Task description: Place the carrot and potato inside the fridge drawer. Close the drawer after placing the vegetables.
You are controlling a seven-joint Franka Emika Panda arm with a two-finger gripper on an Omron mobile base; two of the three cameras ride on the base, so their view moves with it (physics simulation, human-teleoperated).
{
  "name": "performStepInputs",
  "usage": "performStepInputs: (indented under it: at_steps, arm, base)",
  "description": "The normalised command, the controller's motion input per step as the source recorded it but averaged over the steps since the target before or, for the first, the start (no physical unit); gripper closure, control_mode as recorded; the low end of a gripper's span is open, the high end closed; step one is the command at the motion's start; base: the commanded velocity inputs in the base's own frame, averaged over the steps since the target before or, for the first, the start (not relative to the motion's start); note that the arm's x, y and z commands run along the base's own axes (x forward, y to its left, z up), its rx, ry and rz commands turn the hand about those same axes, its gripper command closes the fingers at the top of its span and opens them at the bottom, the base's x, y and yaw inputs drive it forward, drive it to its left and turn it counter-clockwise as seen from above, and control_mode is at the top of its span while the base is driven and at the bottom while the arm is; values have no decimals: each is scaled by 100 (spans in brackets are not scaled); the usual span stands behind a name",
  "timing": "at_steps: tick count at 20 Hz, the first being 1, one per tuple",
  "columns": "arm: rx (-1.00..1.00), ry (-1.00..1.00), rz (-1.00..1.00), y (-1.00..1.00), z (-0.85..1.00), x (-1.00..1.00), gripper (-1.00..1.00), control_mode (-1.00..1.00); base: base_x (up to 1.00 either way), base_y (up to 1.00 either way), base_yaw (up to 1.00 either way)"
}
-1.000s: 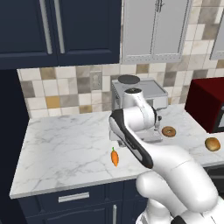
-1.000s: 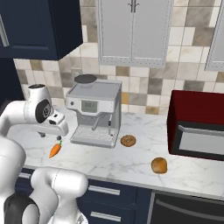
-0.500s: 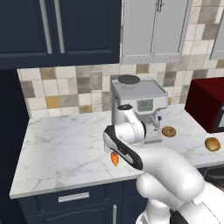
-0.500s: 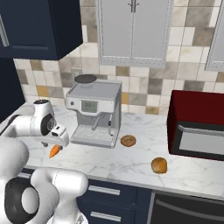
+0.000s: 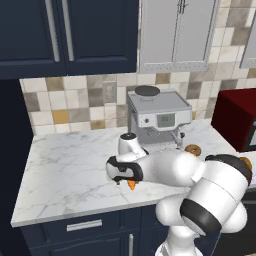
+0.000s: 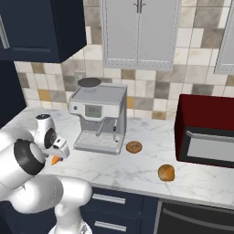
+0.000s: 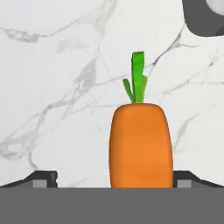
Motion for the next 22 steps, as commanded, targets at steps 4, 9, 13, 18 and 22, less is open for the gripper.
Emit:
performStepInputs:
  at_steps: [4, 9, 13, 18, 22]
  arm:
    - [1, 0, 0, 0, -46, 7, -100, -100]
    - [1, 1, 0, -2, -51, 0, 100, -100]
    - [0, 4, 0, 0, -21, 0, 100, -100]
    - [0, -18, -1, -14, 28, -41, 100, -100]
    - [0, -31, 0, -12, 83, -75, 100, -100]
  base:
    - [0, 0, 0]
    - [0, 0, 0]
    - [0, 0, 0]
    - [0, 0, 0]
    - [0, 0, 0]
